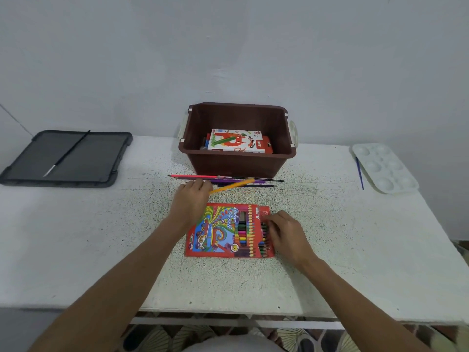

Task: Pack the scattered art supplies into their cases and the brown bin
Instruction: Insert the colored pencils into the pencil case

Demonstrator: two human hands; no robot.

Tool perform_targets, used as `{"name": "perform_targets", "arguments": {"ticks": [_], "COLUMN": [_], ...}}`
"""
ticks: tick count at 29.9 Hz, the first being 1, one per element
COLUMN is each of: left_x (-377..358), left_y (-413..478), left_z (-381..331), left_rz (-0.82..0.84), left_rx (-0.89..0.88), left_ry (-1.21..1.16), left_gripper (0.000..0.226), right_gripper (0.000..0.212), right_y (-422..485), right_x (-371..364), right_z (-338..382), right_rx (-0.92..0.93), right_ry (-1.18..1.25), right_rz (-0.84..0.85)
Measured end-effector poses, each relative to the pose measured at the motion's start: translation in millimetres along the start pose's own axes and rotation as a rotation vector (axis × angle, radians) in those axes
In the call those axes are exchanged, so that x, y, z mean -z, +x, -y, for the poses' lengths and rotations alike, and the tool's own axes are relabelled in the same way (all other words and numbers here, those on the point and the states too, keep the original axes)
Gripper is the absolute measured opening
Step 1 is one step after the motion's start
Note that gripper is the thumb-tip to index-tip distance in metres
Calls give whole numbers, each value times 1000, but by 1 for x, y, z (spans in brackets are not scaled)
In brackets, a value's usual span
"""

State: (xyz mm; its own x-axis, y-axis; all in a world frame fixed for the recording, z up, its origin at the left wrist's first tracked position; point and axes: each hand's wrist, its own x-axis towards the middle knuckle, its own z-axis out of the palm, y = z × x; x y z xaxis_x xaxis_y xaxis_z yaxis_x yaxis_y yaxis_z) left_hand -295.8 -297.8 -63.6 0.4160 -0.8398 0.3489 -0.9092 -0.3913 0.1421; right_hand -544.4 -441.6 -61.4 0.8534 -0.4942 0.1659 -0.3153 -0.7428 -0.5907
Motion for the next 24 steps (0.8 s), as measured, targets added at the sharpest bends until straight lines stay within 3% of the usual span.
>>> {"name": "perform_targets", "arguments": {"ticks": [4,7,10,16,24], "left_x": [14,27,35,34,35], "left_y": [-5,-11,-19,-29,-30], "left_z": [-17,-34,-49,-69,-72], "left_rz": [-91,-58,25,118,201], "left_rx": [228,431,510,544,511], "left_ry": [-578,-940,-1211,-1388,-1392], "left_gripper": [14,18,18,18,16], "right_gripper": [22,22,25,33,16], "right_y": [4,8,12,17,14], "right_x": [2,2,1,-2,-2], "right_z": [2,6,16,41,33], "right_rx": [-19,5,49,144,197], "right_ry": [-1,11,20,13,-51], "right_rz": [-12,-28,-45,-52,-67]}}
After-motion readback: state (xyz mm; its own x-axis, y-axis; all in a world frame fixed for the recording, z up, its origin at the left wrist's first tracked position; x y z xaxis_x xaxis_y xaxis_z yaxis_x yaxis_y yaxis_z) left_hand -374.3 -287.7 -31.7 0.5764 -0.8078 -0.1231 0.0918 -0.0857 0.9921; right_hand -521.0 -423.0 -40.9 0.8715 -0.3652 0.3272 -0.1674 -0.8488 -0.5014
